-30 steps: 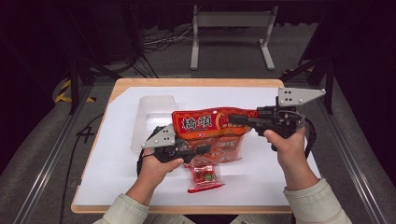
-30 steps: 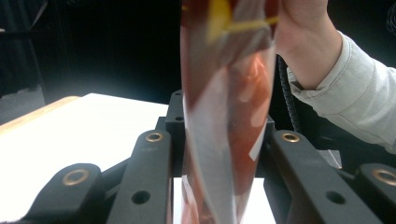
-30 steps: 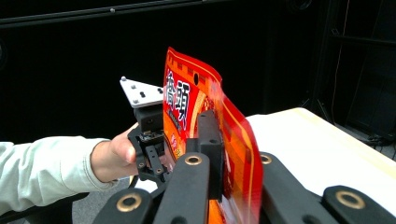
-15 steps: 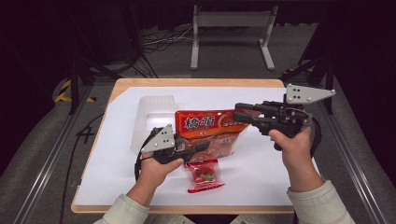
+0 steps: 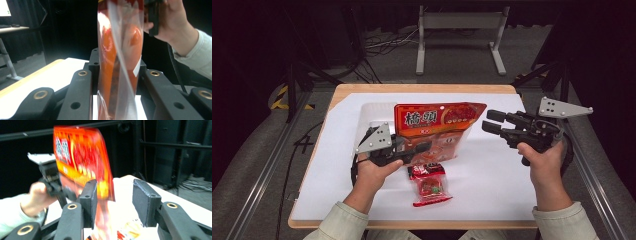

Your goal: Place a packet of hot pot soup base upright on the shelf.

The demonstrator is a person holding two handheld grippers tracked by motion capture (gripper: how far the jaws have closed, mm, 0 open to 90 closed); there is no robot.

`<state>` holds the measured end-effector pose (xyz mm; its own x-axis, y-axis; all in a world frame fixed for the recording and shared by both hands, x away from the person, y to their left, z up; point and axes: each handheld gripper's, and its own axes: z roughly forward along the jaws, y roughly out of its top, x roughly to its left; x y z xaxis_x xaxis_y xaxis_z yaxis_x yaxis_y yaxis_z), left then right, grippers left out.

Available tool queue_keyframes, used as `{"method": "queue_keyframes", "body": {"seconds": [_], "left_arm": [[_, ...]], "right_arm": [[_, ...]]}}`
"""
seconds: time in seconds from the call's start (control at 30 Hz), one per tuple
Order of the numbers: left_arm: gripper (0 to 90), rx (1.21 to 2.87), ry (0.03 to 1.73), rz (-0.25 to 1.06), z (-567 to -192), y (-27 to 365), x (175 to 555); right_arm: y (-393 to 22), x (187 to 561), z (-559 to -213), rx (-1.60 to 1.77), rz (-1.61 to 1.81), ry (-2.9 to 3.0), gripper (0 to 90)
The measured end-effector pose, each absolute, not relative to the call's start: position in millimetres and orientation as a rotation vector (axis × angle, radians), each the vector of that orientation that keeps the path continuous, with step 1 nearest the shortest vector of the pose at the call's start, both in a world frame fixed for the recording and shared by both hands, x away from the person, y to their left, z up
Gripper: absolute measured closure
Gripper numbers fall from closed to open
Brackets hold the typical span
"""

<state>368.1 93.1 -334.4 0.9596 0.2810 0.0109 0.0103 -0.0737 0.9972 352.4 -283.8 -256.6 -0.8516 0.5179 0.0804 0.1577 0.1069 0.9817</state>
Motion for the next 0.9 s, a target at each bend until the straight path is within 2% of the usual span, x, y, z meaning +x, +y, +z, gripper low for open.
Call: {"method": "queue_keyframes", "body": {"seconds": [0.1,0.53,0.9], "left_arm": [[70.8,1.63,0.225,0.229,-328.7,94.4,372.1],[70.8,1.608,0.271,0.235,-309.3,103.1,394.4],[70.8,1.604,0.295,0.279,-297.1,122.8,416.4]], "right_arm": [[-286.3,352.0,-265.5,0.685,1.755,2.107,53.5],[-303.6,363.9,-327.8,0.885,1.661,2.24,58.2],[-320.1,355.2,-335.5,0.952,1.62,2.225,58.4]]}}
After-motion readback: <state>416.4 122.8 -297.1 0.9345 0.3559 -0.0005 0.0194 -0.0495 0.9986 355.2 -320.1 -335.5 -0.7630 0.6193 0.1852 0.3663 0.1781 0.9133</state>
